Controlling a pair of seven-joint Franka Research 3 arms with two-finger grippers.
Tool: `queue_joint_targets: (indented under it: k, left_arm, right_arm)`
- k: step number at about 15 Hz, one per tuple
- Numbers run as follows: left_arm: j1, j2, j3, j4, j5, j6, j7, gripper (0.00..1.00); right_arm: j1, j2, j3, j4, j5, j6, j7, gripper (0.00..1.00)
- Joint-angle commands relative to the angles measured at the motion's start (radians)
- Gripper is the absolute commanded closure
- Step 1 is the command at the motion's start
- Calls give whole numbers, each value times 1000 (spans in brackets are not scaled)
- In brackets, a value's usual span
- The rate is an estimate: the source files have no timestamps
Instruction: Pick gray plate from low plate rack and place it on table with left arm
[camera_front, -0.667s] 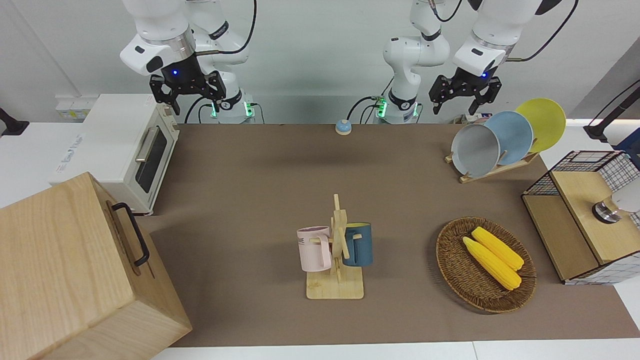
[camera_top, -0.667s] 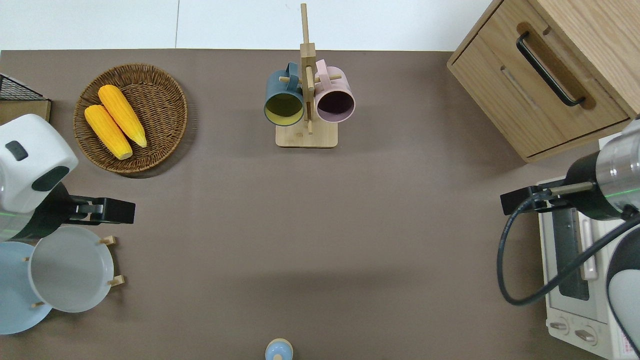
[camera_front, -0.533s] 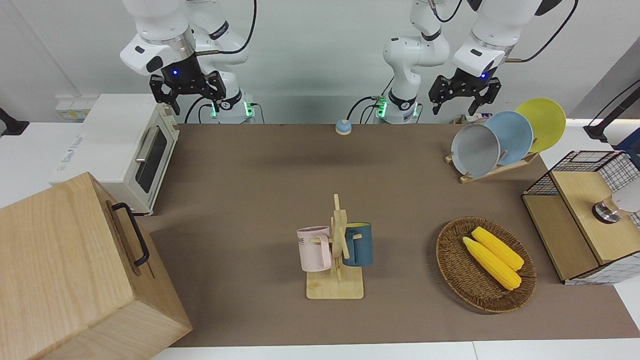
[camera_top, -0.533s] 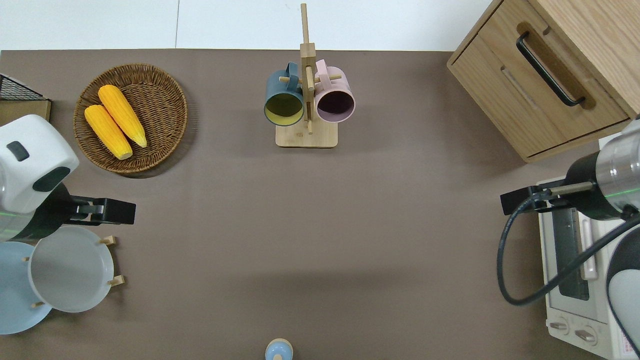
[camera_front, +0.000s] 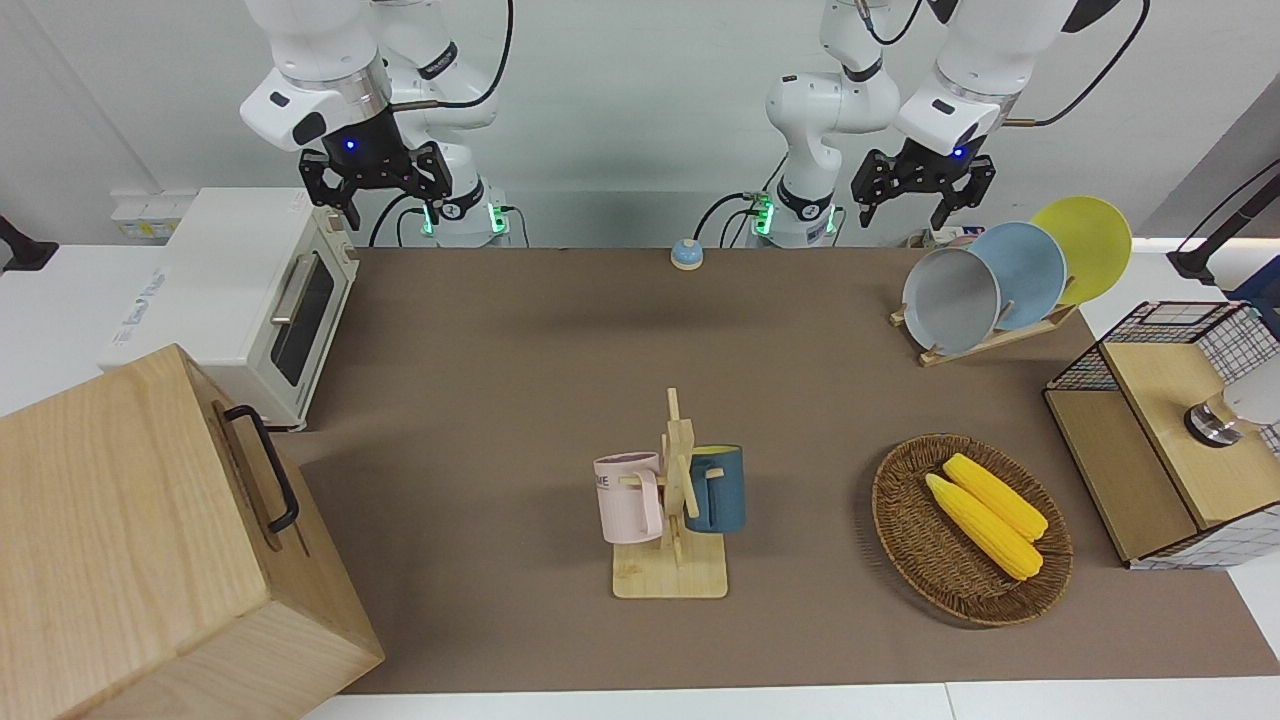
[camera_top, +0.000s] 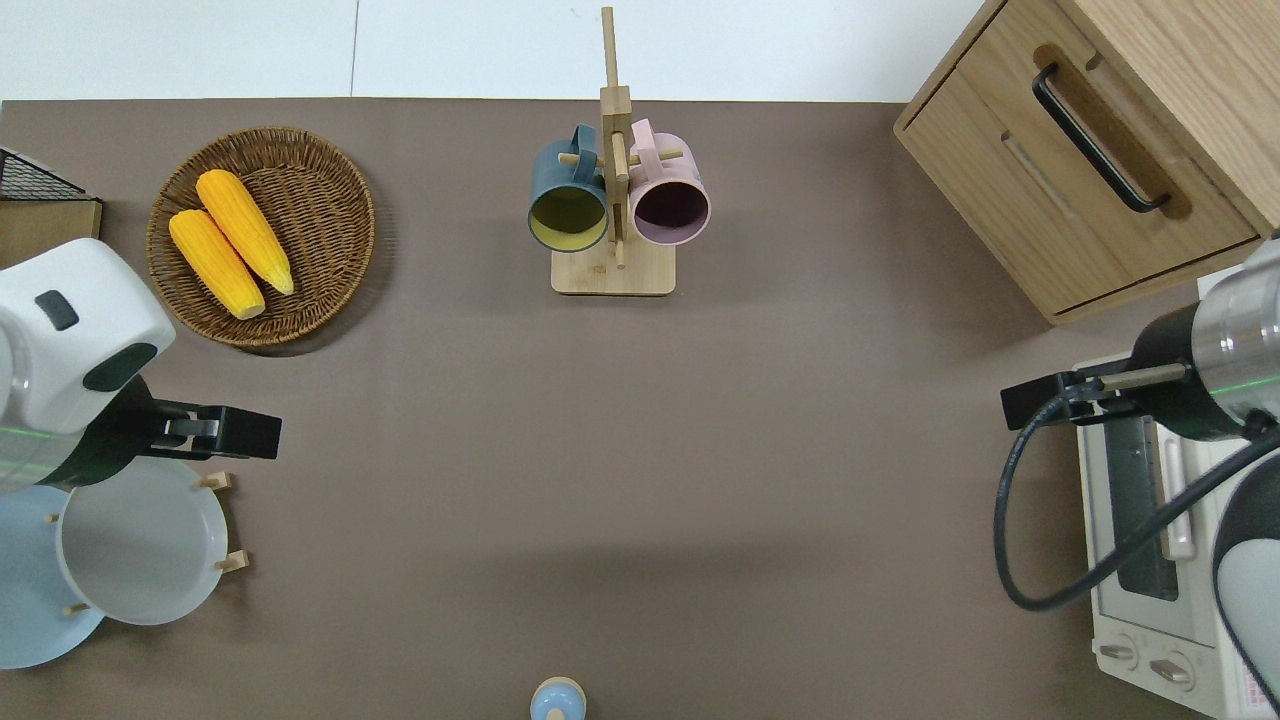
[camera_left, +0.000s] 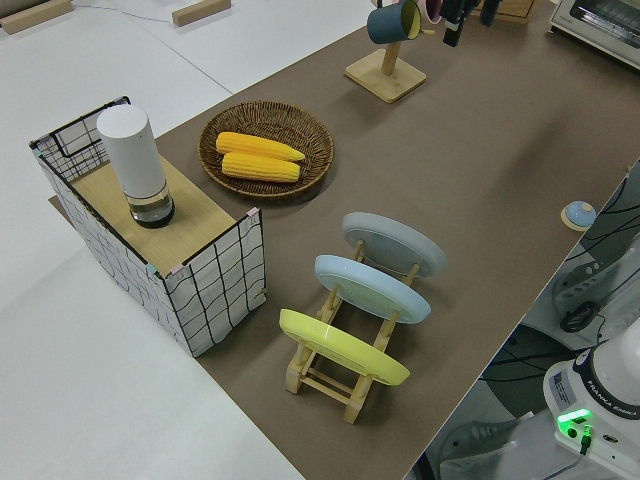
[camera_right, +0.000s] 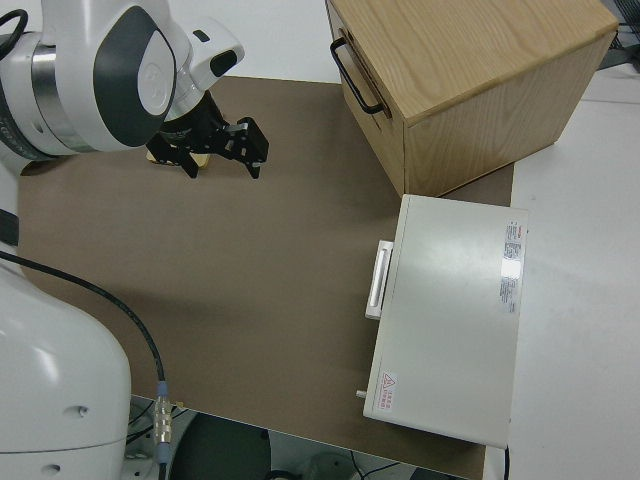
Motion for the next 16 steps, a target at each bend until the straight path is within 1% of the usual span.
queue_joint_targets:
  k: [1,6,12,14,16]
  left_arm:
    - [2,-9,7,-5,5,-15,17,5]
    - [3,-9,12,-26,7,-16,8,5]
    - [9,-24,15,-98,105,7,15,5]
    - [17,-36,42,-108,105,7,37,5]
    - [17,-51,85,-117,105,7,112,5]
  right_arm:
    - [-10,-2,6,6,10,-13,-1,13]
    - [-10,-2,6,6,10,-13,-1,11]
    - [-10,-2,6,6,10,-13,-1,11]
    - [-10,-2,6,6,10,-13,-1,13]
    - [-10,-2,6,6,10,-13,-1,11]
